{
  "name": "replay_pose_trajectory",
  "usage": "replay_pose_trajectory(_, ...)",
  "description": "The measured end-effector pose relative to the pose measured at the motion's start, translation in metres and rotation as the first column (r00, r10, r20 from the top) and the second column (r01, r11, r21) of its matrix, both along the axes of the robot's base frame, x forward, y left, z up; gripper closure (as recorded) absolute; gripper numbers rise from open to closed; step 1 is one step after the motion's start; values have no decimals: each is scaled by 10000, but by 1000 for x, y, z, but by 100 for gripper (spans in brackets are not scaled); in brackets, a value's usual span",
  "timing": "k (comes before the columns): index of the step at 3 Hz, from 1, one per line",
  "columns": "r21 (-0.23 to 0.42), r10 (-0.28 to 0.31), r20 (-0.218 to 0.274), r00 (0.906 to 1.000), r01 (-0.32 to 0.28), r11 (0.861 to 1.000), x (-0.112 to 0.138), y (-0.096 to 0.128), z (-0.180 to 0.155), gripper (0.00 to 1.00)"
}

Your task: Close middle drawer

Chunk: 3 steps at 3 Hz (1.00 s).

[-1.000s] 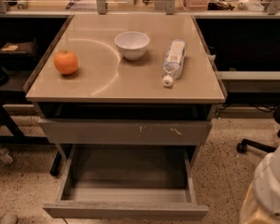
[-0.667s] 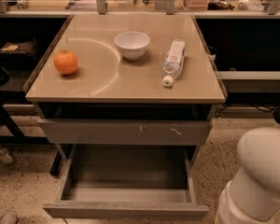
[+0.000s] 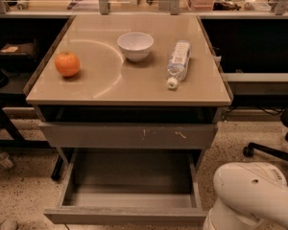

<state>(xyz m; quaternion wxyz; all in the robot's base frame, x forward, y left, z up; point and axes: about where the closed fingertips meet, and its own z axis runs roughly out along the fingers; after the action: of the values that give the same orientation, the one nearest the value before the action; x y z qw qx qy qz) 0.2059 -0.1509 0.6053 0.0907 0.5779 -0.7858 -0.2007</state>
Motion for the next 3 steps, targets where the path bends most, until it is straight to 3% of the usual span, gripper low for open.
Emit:
replay_pose_trajectory(1, 340, 40, -226, 9997, -33, 9994, 7, 11, -32, 100)
replay_pose_trajectory(3, 1398, -42, -247, 9997, 76, 9901, 62, 42, -128, 100)
